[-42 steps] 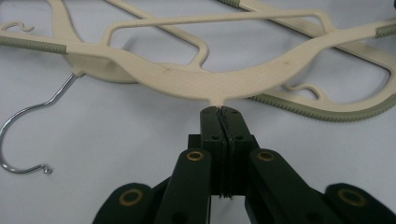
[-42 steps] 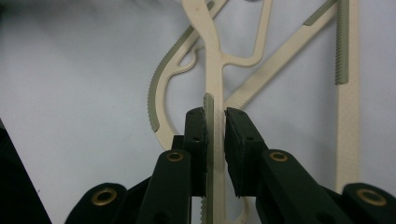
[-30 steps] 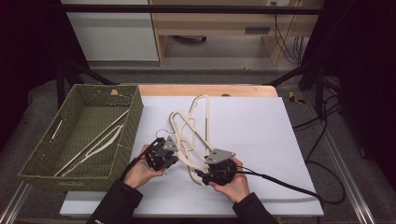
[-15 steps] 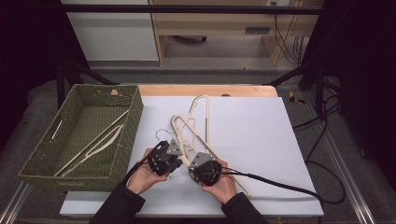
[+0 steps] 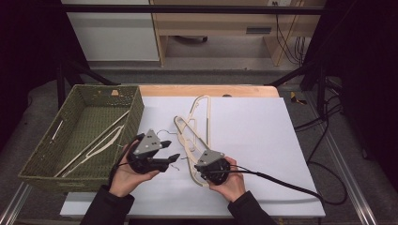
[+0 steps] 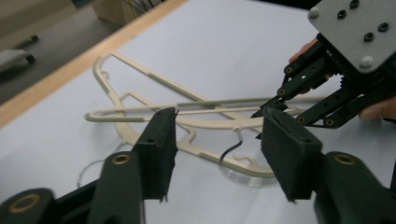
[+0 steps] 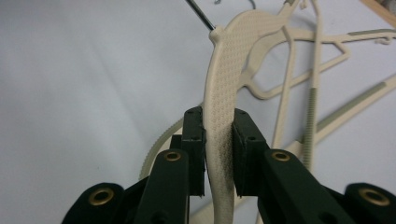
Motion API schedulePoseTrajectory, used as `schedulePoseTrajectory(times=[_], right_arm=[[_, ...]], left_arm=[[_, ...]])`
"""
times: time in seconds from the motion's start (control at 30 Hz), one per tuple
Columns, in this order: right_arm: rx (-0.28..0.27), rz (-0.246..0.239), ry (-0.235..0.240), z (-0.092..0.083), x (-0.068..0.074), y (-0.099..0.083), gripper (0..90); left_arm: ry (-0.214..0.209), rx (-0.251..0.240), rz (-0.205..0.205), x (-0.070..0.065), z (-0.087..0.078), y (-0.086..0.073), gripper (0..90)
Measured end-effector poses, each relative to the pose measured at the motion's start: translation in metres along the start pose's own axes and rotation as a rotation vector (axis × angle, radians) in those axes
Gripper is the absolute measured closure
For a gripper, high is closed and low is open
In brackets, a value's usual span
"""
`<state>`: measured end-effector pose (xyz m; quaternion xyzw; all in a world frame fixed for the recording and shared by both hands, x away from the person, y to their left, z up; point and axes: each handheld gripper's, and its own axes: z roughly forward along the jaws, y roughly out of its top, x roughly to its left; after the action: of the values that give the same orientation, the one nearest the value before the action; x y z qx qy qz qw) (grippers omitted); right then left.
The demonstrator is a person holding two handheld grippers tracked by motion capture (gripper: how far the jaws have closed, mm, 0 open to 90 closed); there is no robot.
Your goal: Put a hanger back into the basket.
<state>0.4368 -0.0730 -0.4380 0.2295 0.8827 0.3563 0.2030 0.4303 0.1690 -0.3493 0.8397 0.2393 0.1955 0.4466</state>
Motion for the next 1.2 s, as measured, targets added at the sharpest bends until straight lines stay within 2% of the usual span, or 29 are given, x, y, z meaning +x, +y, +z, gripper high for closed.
schedulePoseTrajectory(times=[0.1,0.2,0.37,0.47,0.53,0.57,0.63,0.7,0.83,1.0,1.1,1.2], right_arm=[[-0.018,0.04,-0.003,-0.013,-0.01,0.001,79.8],[-0.045,0.073,-0.02,-0.025,-0.021,-0.001,81.7],[-0.07,0.115,-0.068,-0.043,-0.038,-0.005,86.7],[-0.084,0.143,-0.057,-0.05,-0.046,-0.009,86.6],[-0.089,0.143,-0.059,-0.053,-0.048,-0.01,86.7],[-0.092,0.127,-0.059,-0.055,-0.048,-0.009,86.7],[-0.101,0.12,-0.033,-0.059,-0.047,-0.008,86.8],[-0.124,0.116,0.015,-0.062,-0.045,-0.005,86.8],[-0.139,0.075,0.089,-0.065,-0.035,0.002,86.7],[-0.15,0.039,0.214,-0.061,-0.022,0.009,86.8],[-0.15,0.019,0.25,-0.061,-0.017,0.012,86.7],[-0.15,0.008,0.279,-0.061,-0.014,0.014,86.7]], left_arm=[[0.04,-0.049,-0.016,0.008,-0.016,-0.001,38.0],[0.044,-0.058,-0.04,0.015,-0.022,-0.004,32.0],[0.036,-0.042,-0.06,0.015,-0.014,-0.008,25.7],[0.026,-0.027,-0.054,0.013,-0.007,-0.009,23.4],[0.017,-0.025,-0.046,0.01,-0.005,-0.009,22.4],[0.013,-0.025,-0.041,0.009,-0.003,-0.008,22.2],[0.002,-0.025,-0.03,0.005,-0.001,-0.008,21.8],[-0.011,-0.02,-0.019,0.001,0.003,-0.007,21.5],[-0.038,-0.01,0.004,-0.005,0.01,-0.007,21.0],[-0.089,0.025,0.052,-0.014,0.022,-0.009,24.0],[-0.116,0.074,0.085,-0.016,0.029,-0.011,33.6],[-0.127,0.094,0.094,-0.018,0.032,-0.012,46.6]])
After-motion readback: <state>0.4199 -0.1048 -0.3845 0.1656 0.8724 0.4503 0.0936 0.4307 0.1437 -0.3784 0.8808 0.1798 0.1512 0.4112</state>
